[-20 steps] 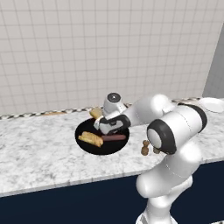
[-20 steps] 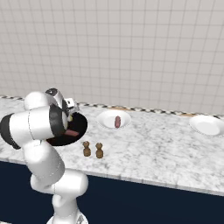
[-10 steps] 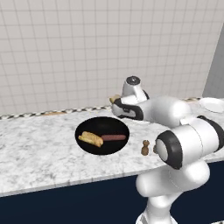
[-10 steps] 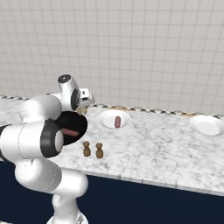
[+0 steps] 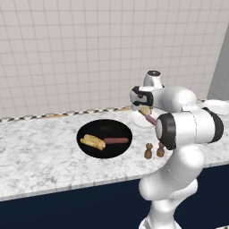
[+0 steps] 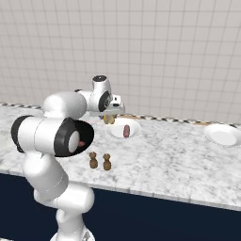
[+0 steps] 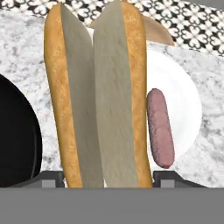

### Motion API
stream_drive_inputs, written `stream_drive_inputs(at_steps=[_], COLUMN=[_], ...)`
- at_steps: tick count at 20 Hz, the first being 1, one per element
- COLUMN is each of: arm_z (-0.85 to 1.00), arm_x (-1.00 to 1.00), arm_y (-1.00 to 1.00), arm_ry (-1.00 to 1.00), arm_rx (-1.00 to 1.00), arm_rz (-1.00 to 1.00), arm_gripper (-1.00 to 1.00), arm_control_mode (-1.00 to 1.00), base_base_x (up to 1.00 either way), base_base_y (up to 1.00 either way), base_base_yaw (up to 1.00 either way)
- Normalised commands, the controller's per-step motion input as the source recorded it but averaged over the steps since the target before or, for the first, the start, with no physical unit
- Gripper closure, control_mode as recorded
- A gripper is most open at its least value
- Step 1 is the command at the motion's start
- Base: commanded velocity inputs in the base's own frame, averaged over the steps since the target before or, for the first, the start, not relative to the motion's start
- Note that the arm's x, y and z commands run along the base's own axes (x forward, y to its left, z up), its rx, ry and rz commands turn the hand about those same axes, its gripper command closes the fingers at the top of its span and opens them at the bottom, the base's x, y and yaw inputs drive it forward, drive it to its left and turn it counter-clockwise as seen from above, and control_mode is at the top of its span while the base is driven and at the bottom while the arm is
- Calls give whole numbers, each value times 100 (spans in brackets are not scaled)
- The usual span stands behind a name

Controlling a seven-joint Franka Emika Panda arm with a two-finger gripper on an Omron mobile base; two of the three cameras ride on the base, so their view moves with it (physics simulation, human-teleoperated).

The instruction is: Place one bun and one sausage from the bowl on each plate.

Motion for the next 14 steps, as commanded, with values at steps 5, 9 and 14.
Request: stream_drive_inputs(at_steps=[5,9,14], arm_z=[-36,-53,-34], arm_x=[26,2,21], arm_y=[-25,0,0], arm_ry=[1,11,3], arm_rx=[15,0,-3], arm_rz=[0,-1,-3], arm_gripper=[100,100,100], arm_control_mode=[-100,-100,-100], base_base_x=[0,0,0], base_base_y=[0,0,0], base_base_yaw=[0,0,0])
